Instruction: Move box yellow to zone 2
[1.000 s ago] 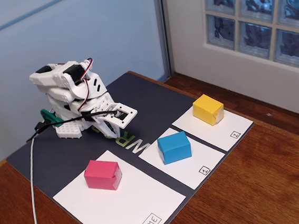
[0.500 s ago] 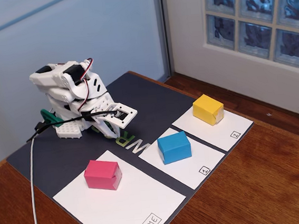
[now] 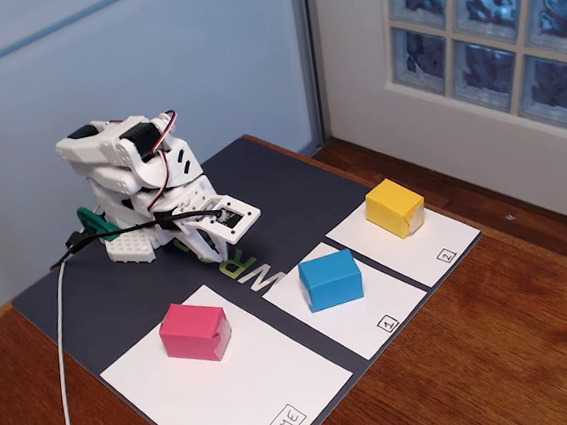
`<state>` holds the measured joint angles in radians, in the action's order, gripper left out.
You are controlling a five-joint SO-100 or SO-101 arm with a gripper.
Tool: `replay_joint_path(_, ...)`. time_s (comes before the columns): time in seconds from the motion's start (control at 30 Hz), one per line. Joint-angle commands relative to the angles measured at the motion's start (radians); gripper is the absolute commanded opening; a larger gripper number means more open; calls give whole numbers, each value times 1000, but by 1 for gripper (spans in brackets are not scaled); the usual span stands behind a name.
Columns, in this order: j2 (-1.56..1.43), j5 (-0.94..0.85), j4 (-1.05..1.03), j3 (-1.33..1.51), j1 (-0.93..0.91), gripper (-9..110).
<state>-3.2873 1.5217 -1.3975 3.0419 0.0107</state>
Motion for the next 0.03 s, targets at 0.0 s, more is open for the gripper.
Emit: replay_joint_path(0.0, -52, -9, -63, -3, 2, 0)
